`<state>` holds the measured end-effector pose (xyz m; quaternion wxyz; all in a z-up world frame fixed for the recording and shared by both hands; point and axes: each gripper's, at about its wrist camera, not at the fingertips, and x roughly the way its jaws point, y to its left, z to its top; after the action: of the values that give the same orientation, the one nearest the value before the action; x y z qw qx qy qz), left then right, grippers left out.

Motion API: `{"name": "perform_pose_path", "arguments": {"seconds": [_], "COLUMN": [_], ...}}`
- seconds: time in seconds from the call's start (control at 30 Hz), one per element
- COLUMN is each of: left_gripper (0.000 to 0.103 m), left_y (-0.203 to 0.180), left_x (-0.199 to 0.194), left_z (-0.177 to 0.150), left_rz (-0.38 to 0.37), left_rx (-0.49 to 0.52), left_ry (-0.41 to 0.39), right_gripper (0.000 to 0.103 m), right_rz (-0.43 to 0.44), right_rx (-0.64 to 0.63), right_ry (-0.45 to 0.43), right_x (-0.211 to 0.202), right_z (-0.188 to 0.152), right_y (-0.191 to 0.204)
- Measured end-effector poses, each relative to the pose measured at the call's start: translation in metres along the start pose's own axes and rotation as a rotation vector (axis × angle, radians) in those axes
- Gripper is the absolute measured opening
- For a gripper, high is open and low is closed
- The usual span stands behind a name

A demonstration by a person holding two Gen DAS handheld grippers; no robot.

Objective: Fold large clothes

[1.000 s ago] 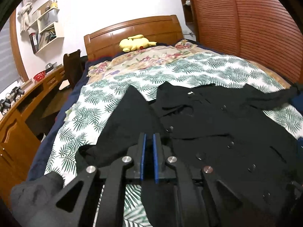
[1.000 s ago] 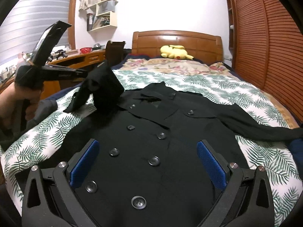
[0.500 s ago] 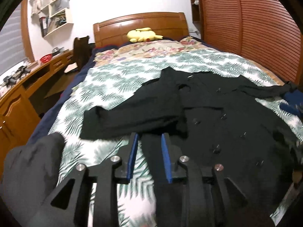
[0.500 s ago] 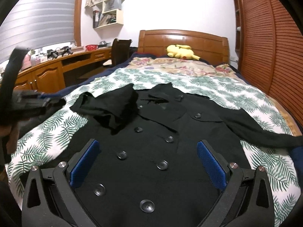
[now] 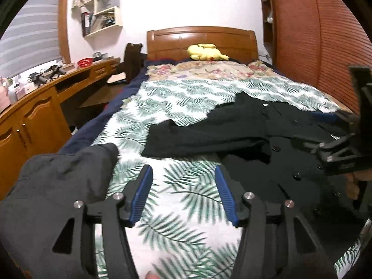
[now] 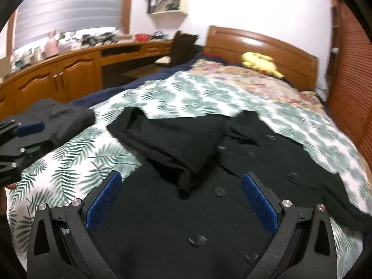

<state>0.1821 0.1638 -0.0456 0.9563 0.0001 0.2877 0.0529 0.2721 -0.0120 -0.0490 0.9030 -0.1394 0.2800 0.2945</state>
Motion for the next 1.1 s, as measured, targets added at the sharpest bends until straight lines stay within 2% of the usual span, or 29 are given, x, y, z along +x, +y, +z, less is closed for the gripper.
{"name": "perform_pose_path", "arguments": {"seconds": [0.13,0.33,0.53,0.6,0.77,0.87,0.93,0.97,1.0,1.1], "left_gripper": [0.055,0.056,0.056,0.056,0.056,0.056,0.056,0.056,0.056,0.056], "left_y": [0.028,0.057,0.071,0.072,0.069,0.069,0.068,0.068,0.068,0.066], "left_x": [-0.005,-0.007,-0.004,-0.004,-0.004,-0.004,-0.004,-0.004,-0.004,-0.005], "left_z": [0.002,0.002,0.0,0.0,-0.001,-0.001,-0.001,-0.001,-0.001,0.001], "left_rz": [0.019,0.055,0.077,0.081,0.084,0.083,0.084,0.085,0.084,0.083], "left_rx": [-0.038,-0.079,-0.099,-0.101,-0.097,-0.095,-0.095,-0.094,-0.094,-0.093], "left_ry": [-0.015,-0.014,0.002,-0.003,0.001,0.003,0.002,0.003,0.006,0.005], "right_gripper": [0.103,0.103,0.098,0.095,0.077,0.054,0.024,0.019,0.009,0.002], "right_rz": [0.088,0.157,0.166,0.124,0.096,0.047,0.034,0.03,0.033,0.032], "right_rx": [-0.03,-0.101,-0.174,-0.183,-0.196,-0.222,-0.24,-0.239,-0.234,-0.218], "right_ry": [0.039,0.107,0.197,0.216,0.285,0.345,0.354,0.351,0.342,0.282], "right_x": [0.04,0.093,0.143,0.155,0.188,0.203,0.205,0.205,0.203,0.189], "right_z": [0.023,0.04,0.044,0.045,0.043,0.034,0.029,0.029,0.029,0.034], "right_y": [0.021,0.057,0.085,0.088,0.091,0.09,0.087,0.085,0.082,0.073]}}
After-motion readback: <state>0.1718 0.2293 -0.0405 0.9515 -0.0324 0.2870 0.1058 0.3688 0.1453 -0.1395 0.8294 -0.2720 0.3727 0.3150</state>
